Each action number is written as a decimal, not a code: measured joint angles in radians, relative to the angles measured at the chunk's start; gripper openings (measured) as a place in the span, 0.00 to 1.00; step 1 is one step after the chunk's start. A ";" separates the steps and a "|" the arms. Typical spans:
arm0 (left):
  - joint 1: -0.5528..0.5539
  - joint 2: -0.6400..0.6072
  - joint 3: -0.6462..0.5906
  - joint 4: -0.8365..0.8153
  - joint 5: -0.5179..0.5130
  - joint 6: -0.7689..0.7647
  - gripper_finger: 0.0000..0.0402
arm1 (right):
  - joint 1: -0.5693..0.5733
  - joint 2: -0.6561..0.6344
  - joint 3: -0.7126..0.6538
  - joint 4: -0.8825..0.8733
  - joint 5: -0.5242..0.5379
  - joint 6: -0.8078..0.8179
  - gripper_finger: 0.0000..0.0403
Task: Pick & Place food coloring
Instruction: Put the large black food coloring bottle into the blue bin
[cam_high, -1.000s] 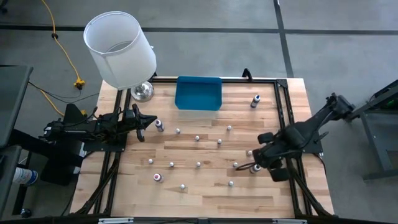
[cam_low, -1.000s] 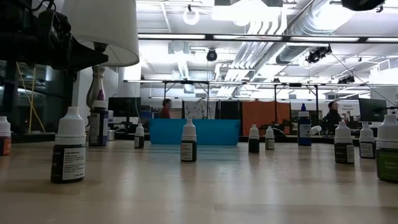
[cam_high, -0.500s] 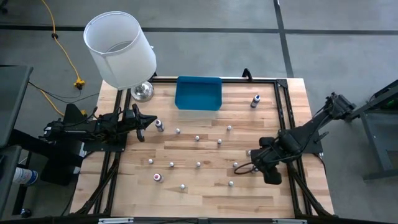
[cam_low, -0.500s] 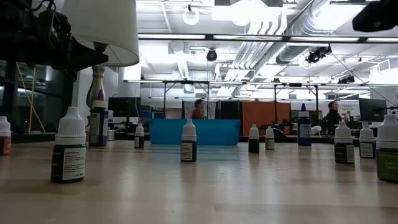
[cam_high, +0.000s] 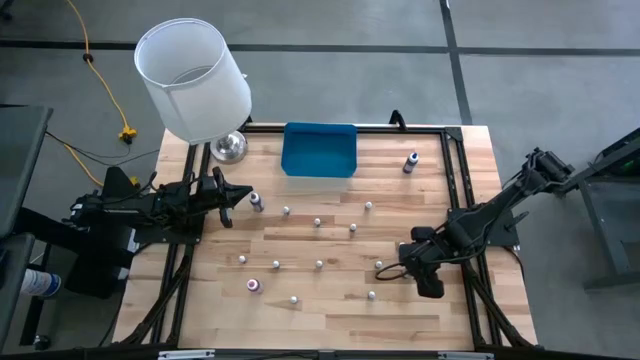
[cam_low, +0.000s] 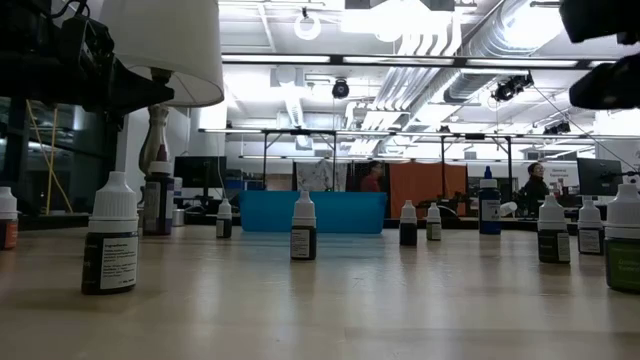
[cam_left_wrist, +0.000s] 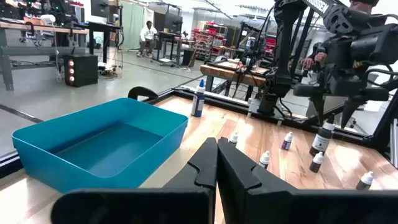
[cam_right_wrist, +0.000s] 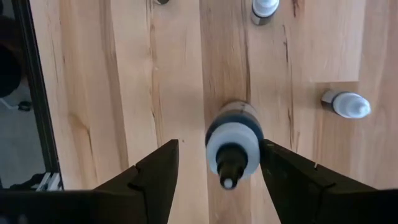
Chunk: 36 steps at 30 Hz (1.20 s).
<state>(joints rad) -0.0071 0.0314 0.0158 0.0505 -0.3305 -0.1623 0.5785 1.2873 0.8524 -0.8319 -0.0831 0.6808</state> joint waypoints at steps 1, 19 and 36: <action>0.000 0.000 0.000 0.000 0.000 0.000 0.00 | 0.000 0.000 -0.006 0.008 0.001 0.001 0.53; 0.000 0.000 0.000 0.000 0.000 0.000 0.00 | 0.000 0.000 -0.006 -0.008 0.048 0.000 0.37; 0.000 0.000 0.000 0.000 0.000 0.000 0.00 | -0.002 0.000 0.082 -0.093 0.044 -0.008 0.29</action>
<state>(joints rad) -0.0071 0.0311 0.0155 0.0505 -0.3305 -0.1623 0.5762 1.2869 0.9348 -0.9248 -0.0393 0.6726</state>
